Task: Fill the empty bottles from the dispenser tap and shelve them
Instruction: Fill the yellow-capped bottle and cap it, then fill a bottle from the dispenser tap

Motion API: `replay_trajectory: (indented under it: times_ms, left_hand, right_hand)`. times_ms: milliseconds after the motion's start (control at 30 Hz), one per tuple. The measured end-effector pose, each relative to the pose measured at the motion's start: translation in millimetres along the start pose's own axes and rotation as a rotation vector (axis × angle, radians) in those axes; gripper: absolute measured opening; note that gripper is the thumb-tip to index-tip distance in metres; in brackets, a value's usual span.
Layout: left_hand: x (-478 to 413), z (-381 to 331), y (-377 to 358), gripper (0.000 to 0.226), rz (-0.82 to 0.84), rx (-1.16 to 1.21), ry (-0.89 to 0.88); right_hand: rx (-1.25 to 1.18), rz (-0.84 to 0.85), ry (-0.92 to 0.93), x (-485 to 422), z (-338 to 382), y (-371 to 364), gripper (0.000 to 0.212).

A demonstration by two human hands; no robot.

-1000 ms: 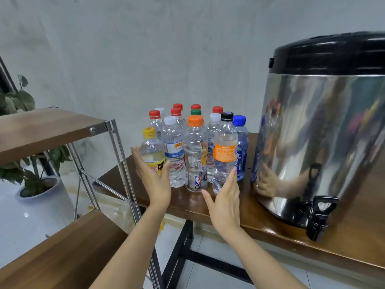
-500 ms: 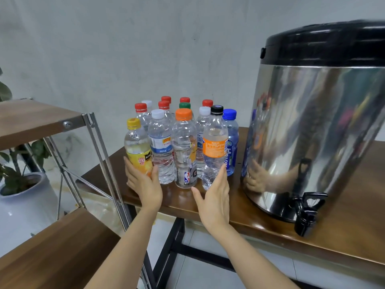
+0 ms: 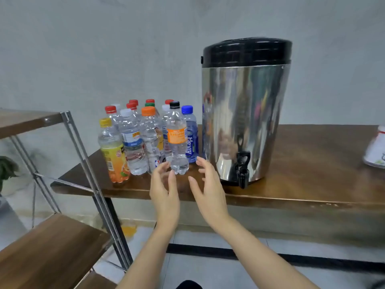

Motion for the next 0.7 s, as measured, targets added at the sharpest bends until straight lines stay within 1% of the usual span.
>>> replay_trajectory:
  times_ms: [67, 167, 267, 367, 533, 700]
  left_hand:
    - [24.0, -30.4, -15.0, 0.026, 0.059, 0.108, -0.058]
    - [60.2, -68.1, -42.4, 0.025, 0.202, 0.21, -0.107]
    - [91.1, -95.6, -71.3, 0.024, 0.334, 0.243, -0.172]
    - [114.3, -106.8, -103.7, 0.019, 0.482, 0.258, -0.165]
    - [140.8, -114.9, -169.2, 0.017, 0.66, 0.2, -0.148]
    - [153.4, -118.5, -253.5, 0.022, 0.823, -0.024, -0.215]
  right_hand:
    - [-0.02, -0.071, 0.039, 11.7, 3.2, 34.2, 0.044]
    - [0.017, -0.181, 0.072, 24.9, 1.3, 89.9, 0.037]
    - [0.079, -0.305, 0.058, 31.7, -8.4, 145.3, 0.035]
    - [0.123, -0.423, 0.018, 36.6, -25.3, 195.9, 0.034]
    - [0.167, -0.559, -0.091, 42.4, -59.9, 267.3, 0.035]
    - [0.275, -0.687, -0.227, 38.0, -103.6, 336.2, 0.04]
Point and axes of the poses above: each hand's wrist, its own x-axis away from the middle knuckle, its own y-axis out of the back of the hand, z = x × y, the point moved 2 cm from there along -x, towards the middle knuckle, and after that the axes turned 5 degrees about -x, right-handed, at the moved point
